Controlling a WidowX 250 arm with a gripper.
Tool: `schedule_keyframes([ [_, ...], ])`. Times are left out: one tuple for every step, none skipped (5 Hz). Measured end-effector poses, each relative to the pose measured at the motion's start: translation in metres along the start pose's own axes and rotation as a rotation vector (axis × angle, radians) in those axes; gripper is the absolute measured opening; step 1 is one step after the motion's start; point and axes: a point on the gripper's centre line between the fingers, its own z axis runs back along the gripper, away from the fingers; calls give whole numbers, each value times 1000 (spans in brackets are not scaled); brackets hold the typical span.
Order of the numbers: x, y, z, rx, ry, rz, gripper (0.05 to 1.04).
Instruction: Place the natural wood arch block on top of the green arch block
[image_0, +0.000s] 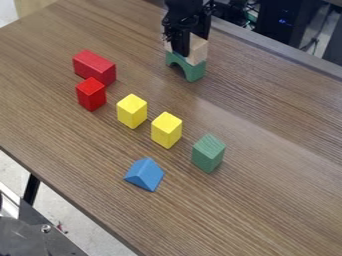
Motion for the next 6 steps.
schedule_keyframes([
  [1, -2, -2, -2, -2, 1, 572],
  [2, -2, -2, -4, -4, 0, 573],
  [2, -4, -1, -8, -5, -2, 573],
  [3, -4, -6, -2, -5, -1, 573],
  [3, -5, -6, -6, -7, 0, 573],
  [3, -5, -7, -6, -13, -5, 647],
])
